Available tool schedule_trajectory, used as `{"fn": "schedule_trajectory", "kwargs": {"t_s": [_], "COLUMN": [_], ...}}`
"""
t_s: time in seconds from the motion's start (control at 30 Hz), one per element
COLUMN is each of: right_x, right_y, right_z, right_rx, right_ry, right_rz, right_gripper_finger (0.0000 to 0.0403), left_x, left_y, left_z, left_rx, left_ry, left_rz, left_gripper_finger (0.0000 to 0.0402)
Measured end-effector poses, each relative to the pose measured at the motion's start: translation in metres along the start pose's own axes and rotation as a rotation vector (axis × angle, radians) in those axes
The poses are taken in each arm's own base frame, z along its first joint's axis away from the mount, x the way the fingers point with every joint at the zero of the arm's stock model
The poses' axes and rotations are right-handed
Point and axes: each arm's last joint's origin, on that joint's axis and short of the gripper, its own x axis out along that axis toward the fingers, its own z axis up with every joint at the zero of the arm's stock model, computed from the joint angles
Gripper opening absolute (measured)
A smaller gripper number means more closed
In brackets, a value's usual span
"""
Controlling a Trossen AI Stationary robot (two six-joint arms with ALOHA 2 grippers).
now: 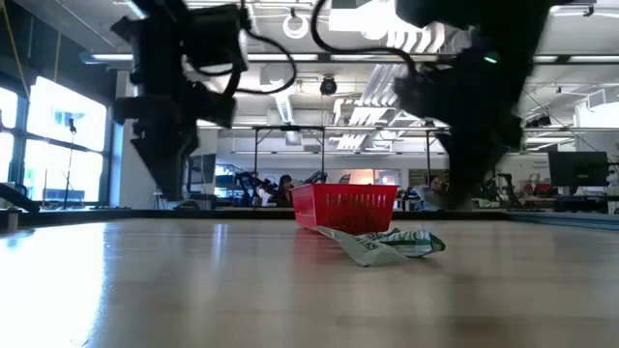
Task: Pick and place items into bin
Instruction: Put the light green stevia packet into the red bin
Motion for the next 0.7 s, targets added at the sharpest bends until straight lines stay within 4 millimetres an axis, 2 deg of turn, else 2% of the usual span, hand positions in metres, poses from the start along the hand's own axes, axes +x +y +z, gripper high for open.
{"fn": "schedule_trajectory", "kwargs": {"t_s": [0.1,0.23,0.3,0.43,0.57,0.7], "right_x": [-0.020,-0.041,-0.041,-0.029,-0.011,-0.012], "right_y": [-0.023,-0.059,-0.073,-0.086,-0.100,-0.101], "right_z": [0.027,0.069,0.088,0.117,0.125,0.123], "right_rx": [0.006,0.031,-0.006,-0.038,0.003,-0.024], "right_ry": [-0.097,-0.230,-0.237,-0.237,-0.166,-0.144], "right_rz": [-0.005,0.041,0.132,0.370,0.393,0.406], "right_gripper_finger": [0.0004,0.0009,0.0007,0.0013,0.0075,0.0171], "left_x": [0.013,0.023,0.025,0.019,0.013,0.010], "left_y": [-0.003,-0.019,-0.030,-0.054,-0.067,-0.066], "left_z": [-0.017,-0.034,-0.034,-0.025,-0.020,-0.016], "left_rx": [-0.097,-0.172,-0.173,-0.132,-0.131,-0.164], "left_ry": [-0.029,-0.123,-0.199,-0.402,-0.545,-0.584], "left_rz": [-0.090,-0.237,-0.318,-0.391,-0.337,-0.290], "left_gripper_finger": [0.0101,0.0101,0.0101,0.0101,0.0119,0.0172]}}
